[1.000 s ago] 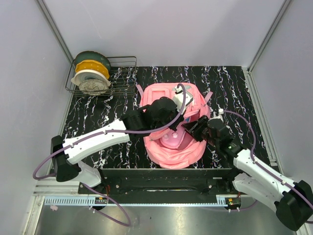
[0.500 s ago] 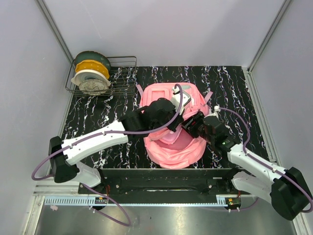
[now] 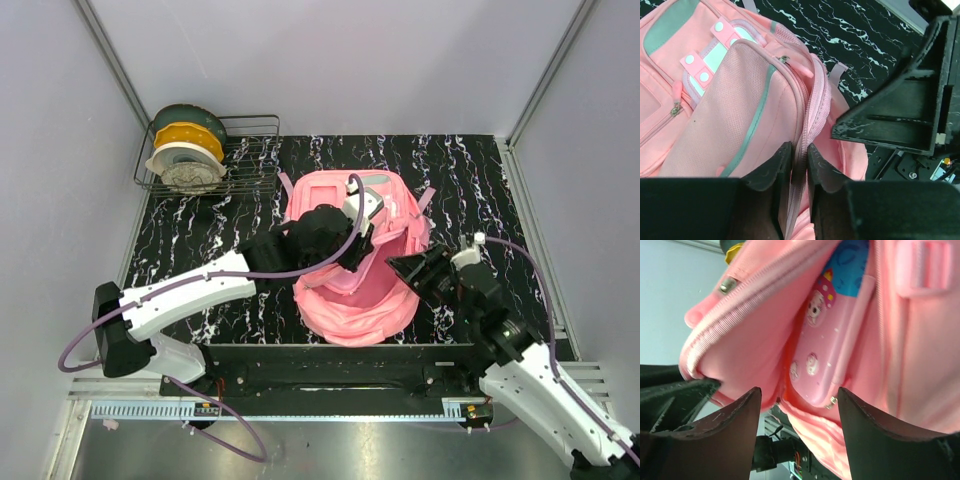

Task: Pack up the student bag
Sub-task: Zip the student bag at the center of the board.

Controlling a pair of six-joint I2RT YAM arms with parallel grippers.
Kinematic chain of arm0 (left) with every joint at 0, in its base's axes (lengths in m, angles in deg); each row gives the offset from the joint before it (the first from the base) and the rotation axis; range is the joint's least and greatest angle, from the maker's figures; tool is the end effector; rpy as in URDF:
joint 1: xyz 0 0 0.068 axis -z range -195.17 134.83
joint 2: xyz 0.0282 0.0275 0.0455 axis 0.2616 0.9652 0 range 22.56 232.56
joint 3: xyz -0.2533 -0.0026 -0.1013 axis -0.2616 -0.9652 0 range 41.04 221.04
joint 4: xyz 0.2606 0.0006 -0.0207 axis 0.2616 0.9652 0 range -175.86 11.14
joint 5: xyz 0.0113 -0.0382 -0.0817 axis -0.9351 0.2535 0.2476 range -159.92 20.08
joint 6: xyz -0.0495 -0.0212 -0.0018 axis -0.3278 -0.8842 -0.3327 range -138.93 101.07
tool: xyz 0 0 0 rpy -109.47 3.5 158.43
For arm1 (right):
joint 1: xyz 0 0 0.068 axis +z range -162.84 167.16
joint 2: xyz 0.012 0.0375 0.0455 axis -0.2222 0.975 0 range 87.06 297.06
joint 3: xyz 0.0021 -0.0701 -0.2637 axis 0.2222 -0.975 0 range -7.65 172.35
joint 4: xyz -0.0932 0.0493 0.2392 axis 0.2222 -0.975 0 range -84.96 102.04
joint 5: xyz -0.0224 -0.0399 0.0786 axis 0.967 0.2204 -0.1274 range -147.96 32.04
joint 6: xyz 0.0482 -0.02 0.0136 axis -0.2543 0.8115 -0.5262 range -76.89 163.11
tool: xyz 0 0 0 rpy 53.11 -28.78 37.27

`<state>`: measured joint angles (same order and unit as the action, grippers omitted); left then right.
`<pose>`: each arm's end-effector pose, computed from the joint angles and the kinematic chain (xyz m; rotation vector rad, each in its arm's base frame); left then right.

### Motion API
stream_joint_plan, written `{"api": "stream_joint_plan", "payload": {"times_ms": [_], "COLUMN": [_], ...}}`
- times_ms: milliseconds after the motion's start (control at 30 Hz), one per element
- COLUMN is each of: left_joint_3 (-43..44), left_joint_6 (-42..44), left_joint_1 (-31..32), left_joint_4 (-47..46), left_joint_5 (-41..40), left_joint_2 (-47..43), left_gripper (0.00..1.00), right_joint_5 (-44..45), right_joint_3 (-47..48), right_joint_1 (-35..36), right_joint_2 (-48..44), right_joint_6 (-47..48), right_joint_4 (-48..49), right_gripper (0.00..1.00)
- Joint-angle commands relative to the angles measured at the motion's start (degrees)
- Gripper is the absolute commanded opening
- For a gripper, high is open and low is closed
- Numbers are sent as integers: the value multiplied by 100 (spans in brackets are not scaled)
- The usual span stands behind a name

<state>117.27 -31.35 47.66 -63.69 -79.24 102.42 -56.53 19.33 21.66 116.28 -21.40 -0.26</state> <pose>0.1513 -0.2821 0.3703 0.7882 1.9242 -0.6612 0.1183 0.0801 0.2653 0.5353 1.9230 1.1582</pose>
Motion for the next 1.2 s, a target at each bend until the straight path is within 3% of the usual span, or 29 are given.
{"api": "stream_joint_plan", "payload": {"times_ms": [0, 100, 167, 267, 333, 433, 533, 600, 700, 833, 967, 1167], "left_joint_3": [-55, -213, -397, -652, -801, -1231, -1688, -1979, -2646, -3437, -3702, -3896], "left_joint_6": [-216, -155, -243, -409, -558, -812, -1312, -1725, -2087, -2396, -2519, -2616], "left_joint_1": [-51, -51, -51, -51, -51, -60, -209, -560, -1043, -1474, -1668, -1721], "left_joint_4": [-741, -662, -635, -644, -662, -417, 49, 243, 191, -72, -467, -1152], "left_joint_5": [79, 624, 817, 818, 713, -153, -858, -878, -642, 51, 501, 1054], "left_joint_2": [-374, -365, -427, -655, -927, -1384, -1849, -2210, -2711, -2975, -2801, -2449], "left_gripper": [33, 69, 70, 82, 86, 94, 97, 98, 98, 98, 96, 94], "right_joint_5": [365, 1033, 1497, 1755, 1607, 887, -123, -424, -433, -1090, -988, -224], "right_joint_3": [158, 403, 701, 1088, 1247, 1494, 1433, 1363, 1388, 1529, 1669, 2012], "right_joint_1": [13, 4, 13, 4, 13, 4, 13, 13, 13, 21, 284, 1294], "right_joint_2": [-757, -1469, -1883, -2025, -1693, -956, -357, -250, -363, 29, 523, 1454], "right_joint_6": [-437, -510, -484, -352, -115, 342, 518, 501, 571, 799, 1019, 1020], "right_joint_4": [-1721, -2715, -3225, -3534, -3517, -3473, -3096, -2868, -2761, -2462, -2330, -2242], "right_gripper": [67, 67, 68, 68, 66, 66, 62, 59, 58, 56, 56, 58]}}
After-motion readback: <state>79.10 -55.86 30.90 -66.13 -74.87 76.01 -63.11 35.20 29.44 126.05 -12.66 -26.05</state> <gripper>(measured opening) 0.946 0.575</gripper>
